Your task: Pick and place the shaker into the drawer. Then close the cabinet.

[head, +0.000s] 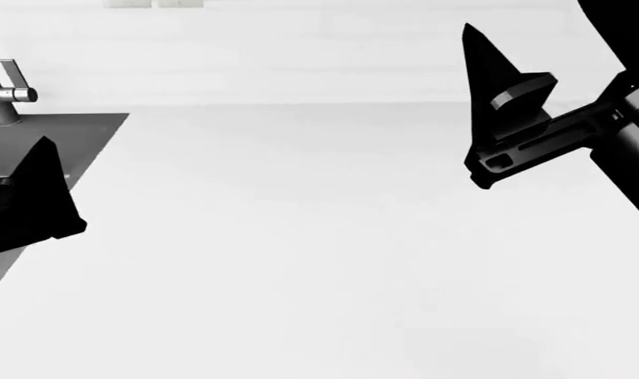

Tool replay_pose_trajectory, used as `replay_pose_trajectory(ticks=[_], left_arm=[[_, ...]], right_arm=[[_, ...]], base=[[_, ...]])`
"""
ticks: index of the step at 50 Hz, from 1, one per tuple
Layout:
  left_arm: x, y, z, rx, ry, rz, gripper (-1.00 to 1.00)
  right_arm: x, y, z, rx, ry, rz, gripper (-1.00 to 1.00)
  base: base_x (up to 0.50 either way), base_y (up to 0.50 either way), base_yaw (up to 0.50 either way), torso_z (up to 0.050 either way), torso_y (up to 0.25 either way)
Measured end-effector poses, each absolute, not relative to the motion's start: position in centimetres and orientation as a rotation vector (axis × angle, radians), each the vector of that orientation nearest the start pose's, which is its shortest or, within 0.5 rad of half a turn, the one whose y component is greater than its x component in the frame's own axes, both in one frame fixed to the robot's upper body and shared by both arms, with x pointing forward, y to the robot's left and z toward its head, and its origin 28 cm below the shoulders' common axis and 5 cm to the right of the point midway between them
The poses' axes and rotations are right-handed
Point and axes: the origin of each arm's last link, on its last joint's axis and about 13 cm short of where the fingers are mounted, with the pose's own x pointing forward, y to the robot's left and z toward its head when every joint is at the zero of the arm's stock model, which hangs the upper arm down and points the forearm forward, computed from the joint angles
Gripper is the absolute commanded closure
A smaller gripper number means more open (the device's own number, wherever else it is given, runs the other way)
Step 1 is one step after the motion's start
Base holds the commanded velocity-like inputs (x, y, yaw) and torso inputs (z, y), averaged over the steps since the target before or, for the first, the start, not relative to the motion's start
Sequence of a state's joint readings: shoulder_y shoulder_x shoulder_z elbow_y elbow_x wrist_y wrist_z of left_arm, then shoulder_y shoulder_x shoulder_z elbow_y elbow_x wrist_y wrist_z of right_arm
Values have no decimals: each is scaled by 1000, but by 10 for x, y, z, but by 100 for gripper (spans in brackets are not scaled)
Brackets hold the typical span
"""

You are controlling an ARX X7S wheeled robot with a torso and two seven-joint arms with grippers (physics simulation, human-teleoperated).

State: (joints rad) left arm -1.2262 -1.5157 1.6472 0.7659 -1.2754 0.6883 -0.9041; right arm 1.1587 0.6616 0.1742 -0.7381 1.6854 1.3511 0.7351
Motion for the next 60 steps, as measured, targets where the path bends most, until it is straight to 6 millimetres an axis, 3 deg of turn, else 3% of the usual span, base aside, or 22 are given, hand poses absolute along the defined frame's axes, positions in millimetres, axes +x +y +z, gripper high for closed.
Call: replay_pose_trajectory(ticks=[26, 33, 49, 60], left_arm=[[155, 287, 233, -319, -239, 41, -100], [154, 286, 231, -318, -235, 37, -100], [153, 285, 231, -318, -235, 31, -100], [152, 283, 233, -319, -239, 20, -100]], right_arm=[[177, -146, 328, -197, -370, 336, -100], [176, -146, 326, -190, -371, 336, -100], [177, -150, 325, -167, -347, 290, -100], [169, -180, 341, -193, -292, 92, -100]], base=[[29, -489, 0, 0, 0], [500, -22, 0, 0, 0], [0, 0, 0, 0, 0], [0, 0, 0, 0, 0]])
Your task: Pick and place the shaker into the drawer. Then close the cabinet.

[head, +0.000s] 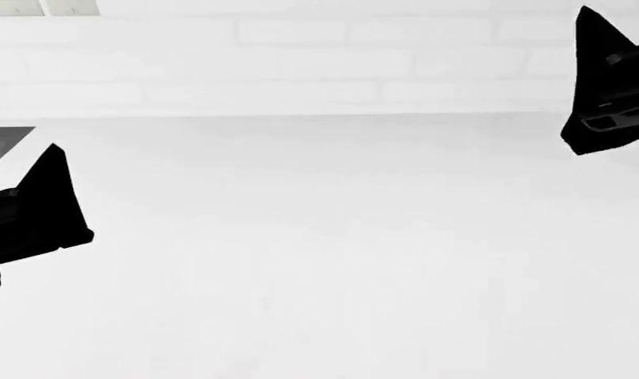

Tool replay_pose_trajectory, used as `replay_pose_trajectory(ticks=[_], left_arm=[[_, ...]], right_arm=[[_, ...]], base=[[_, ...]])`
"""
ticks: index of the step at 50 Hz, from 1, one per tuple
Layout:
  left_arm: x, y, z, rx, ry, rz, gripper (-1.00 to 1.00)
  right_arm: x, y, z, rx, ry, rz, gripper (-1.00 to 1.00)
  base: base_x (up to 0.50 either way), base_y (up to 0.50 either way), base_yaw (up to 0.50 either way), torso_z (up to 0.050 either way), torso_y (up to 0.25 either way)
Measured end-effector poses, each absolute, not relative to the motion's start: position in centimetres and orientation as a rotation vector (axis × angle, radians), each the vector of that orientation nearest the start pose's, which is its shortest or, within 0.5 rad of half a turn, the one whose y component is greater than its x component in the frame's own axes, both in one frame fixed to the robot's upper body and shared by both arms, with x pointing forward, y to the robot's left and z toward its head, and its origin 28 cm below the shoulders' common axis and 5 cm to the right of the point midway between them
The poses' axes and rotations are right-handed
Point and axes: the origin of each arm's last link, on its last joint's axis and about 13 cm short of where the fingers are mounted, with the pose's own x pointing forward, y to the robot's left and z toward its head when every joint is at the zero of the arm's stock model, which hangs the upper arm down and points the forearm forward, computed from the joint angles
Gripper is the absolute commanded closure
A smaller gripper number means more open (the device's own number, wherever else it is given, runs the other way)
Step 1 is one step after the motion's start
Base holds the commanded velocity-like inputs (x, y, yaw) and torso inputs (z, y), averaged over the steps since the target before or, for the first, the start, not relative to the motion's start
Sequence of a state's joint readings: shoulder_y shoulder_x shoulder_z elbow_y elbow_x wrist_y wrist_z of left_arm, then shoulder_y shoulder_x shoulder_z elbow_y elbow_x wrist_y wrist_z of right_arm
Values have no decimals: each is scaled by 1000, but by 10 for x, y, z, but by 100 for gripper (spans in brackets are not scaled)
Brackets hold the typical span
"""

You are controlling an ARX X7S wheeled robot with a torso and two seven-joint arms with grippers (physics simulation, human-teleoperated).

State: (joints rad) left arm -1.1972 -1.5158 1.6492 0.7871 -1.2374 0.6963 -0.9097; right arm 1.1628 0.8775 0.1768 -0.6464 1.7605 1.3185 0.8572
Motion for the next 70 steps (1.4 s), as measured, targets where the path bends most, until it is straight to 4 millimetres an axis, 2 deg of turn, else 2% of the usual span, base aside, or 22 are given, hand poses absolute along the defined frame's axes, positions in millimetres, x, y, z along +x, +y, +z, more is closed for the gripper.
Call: replay_pose_trajectory(ticks=[5, 15, 24, 30, 38, 46, 54, 63, 70], left_arm=[[151, 282, 234, -320, -240, 14, -100], [149, 283, 229, -325, -233, 12, -100], [145, 288, 216, -329, -203, 30, -100], [142, 291, 208, -331, -182, 43, -100], [140, 294, 201, -336, -163, 49, -100], [140, 296, 197, -341, -154, 56, -100], [140, 298, 195, -345, -148, 63, -100], [138, 299, 192, -350, -145, 74, -100], [137, 300, 191, -351, -142, 81, -100]], right_arm=[[159, -197, 368, -256, -325, -8, -100], [137, -210, 450, -430, -510, -127, -100], [144, -206, 525, -516, -604, 6, -100], [135, -203, 565, -537, -724, -41, -100], [142, -190, 592, -673, -723, -22, -100], [164, -169, 612, -802, -662, 62, -100], [179, -157, 631, -880, -648, 130, -100], [208, -139, 637, -940, -673, 201, -100], [222, -132, 638, -955, -692, 222, -100]], base=[[0, 0, 0, 0, 0], [0, 0, 0, 0, 0], [0, 0, 0, 0, 0], [0, 0, 0, 0, 0], [0, 0, 4, 1, 0], [1, 0, 5, 0, 0], [9, 3, 8, 1, 0], [4, 3, 5, 0, 0], [5, 1, 2, 0, 0]])
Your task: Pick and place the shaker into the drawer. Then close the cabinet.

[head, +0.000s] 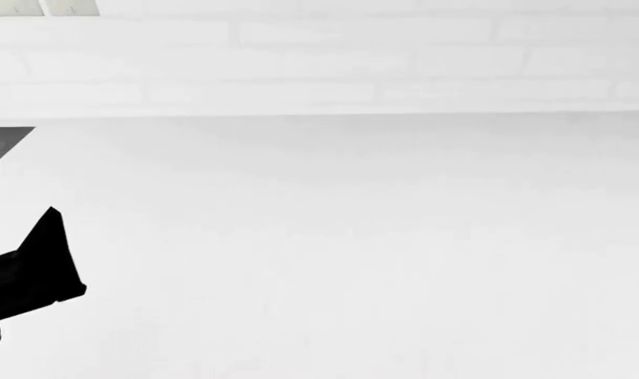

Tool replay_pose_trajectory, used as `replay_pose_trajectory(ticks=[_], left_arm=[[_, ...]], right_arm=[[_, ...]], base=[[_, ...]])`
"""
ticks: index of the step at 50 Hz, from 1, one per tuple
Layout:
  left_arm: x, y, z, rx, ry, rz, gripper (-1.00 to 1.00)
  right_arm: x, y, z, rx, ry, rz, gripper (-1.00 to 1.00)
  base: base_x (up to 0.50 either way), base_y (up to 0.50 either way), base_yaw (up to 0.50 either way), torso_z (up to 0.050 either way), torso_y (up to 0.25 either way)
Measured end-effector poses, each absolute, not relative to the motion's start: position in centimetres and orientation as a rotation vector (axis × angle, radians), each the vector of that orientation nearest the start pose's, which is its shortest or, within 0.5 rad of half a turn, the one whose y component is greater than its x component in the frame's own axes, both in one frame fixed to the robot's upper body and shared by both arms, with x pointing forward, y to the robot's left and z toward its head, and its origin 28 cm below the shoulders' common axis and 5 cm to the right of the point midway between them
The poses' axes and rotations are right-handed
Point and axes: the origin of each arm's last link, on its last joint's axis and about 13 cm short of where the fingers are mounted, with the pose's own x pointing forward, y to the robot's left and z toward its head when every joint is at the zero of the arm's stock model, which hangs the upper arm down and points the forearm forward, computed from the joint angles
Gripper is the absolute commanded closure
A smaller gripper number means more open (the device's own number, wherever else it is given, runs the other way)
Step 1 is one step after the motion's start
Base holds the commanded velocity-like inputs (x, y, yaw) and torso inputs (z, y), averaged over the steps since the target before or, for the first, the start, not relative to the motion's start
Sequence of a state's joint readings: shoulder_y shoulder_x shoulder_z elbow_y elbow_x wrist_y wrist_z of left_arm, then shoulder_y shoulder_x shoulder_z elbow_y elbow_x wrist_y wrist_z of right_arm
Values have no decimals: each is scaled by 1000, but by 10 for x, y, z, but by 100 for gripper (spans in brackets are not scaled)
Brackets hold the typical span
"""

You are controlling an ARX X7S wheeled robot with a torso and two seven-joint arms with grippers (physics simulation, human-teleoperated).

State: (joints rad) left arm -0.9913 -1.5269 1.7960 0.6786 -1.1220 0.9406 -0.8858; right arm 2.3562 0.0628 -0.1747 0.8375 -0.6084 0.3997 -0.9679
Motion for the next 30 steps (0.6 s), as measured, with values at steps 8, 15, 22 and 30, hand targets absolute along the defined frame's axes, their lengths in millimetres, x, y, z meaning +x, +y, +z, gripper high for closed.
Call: replay_pose_trajectory(ticks=[8, 15, 22, 30], left_arm=[[136, 301, 190, -349, -140, 89, -100], [135, 304, 193, -343, -147, 112, -100], [133, 305, 193, -332, -151, 138, -100], [131, 304, 193, -327, -152, 140, -100]], right_arm=[[231, -127, 637, -981, -707, 217, -100], [234, -118, 635, -1039, -713, 179, -100], [238, -111, 632, -1092, -719, 144, -100], [241, -108, 629, -1107, -727, 132, -100]], base=[[3, 3, 4, 0, 0], [6, 3, 4, 0, 0], [4, 3, 3, 0, 0], [5, 1, 2, 0, 0]])
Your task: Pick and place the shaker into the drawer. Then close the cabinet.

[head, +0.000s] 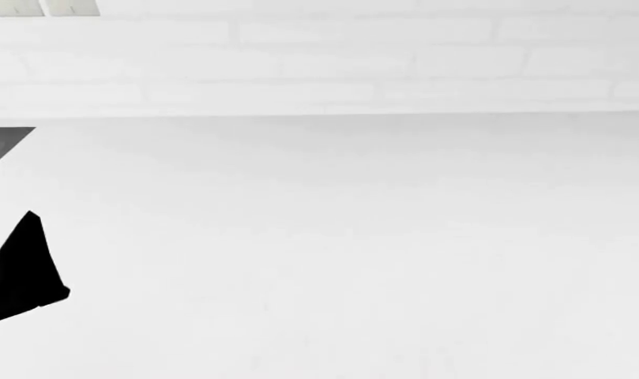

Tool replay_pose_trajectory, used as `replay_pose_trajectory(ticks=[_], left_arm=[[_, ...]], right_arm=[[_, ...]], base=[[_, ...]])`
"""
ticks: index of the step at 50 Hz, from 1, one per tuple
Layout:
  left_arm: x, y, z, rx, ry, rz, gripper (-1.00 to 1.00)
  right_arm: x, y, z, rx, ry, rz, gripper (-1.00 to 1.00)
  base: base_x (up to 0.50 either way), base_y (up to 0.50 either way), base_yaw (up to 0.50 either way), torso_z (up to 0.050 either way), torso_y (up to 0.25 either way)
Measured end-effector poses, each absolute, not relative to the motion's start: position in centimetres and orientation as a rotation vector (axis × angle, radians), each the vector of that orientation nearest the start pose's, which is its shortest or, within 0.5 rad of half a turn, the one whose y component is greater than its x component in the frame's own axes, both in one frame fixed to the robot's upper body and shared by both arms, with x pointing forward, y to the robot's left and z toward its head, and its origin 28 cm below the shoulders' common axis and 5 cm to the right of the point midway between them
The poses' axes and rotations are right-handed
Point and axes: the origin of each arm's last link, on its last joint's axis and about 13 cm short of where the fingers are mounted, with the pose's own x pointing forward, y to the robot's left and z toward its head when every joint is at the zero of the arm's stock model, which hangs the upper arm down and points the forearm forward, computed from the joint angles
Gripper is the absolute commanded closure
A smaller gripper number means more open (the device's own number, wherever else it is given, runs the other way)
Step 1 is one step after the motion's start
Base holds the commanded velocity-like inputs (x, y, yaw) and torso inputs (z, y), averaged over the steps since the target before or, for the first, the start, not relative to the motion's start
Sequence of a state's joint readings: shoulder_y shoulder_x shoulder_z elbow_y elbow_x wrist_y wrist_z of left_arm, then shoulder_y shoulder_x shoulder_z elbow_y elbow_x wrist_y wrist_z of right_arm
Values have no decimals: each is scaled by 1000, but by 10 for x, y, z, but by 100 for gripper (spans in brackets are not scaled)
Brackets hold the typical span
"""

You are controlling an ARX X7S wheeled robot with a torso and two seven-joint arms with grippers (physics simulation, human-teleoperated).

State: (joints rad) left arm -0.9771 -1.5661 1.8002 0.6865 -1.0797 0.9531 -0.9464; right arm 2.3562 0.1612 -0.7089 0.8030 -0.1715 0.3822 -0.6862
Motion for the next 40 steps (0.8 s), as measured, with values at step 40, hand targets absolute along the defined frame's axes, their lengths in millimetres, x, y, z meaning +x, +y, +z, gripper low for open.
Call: replay_pose_trajectory(ticks=[40], left_arm=[[139, 275, 228, -316, -234, -81, -100]], right_arm=[[124, -265, 422, -549, -334, -147, -100]], base=[[0, 0, 0, 0, 0]])
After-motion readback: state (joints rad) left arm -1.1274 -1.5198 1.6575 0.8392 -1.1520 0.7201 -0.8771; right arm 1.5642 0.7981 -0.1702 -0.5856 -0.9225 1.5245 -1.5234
